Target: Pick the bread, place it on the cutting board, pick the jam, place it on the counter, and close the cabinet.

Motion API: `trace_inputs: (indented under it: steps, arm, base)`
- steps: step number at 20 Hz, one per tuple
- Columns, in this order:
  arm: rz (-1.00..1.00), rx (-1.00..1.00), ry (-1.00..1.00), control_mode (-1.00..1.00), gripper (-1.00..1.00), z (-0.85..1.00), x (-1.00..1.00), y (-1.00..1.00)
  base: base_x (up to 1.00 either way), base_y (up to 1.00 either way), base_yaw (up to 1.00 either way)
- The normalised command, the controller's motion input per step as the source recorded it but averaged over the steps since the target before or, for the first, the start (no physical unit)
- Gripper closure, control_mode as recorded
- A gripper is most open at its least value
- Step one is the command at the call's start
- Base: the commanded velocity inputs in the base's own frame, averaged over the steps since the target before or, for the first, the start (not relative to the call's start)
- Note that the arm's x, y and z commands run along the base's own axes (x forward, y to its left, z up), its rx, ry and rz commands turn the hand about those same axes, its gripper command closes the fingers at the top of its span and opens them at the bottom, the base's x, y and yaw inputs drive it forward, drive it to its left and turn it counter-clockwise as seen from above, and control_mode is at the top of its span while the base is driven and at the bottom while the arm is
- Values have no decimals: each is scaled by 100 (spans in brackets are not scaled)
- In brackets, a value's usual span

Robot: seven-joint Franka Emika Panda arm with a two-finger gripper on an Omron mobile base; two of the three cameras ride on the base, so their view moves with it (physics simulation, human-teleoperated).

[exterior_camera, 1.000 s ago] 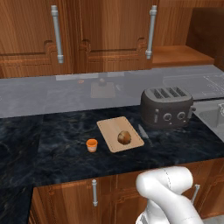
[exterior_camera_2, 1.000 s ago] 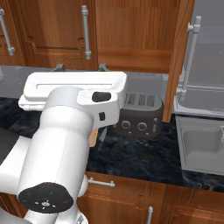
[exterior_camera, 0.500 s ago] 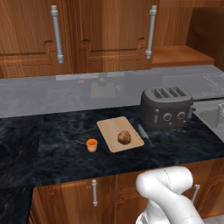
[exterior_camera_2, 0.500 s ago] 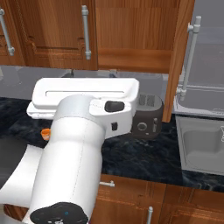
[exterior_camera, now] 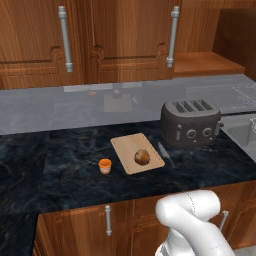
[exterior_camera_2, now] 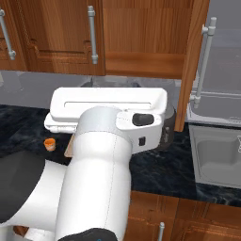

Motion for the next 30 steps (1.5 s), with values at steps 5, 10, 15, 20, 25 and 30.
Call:
trace_inputs:
  steps: [5, 10, 15, 20, 25, 30]
  arm:
    - [0, -2, 0, -100, -100, -21, 0, -14]
    - [0, -2, 0, -100, -100, -24, 0, -17]
    - [0, -1, 0, -100, -100, -18, 0, -19]
    - [0, 0, 0, -100, -100, -17, 5, -24]
    - [0, 0, 0, -100, -100, -19, 11, -20]
    - [0, 0, 0, -100, -100, -22, 19, -20]
  base:
    - [0, 0, 0]
    - [0, 0, 0]
    - [0, 0, 0]
    - [0, 0, 0]
    - [0, 0, 0]
    - [0, 0, 0]
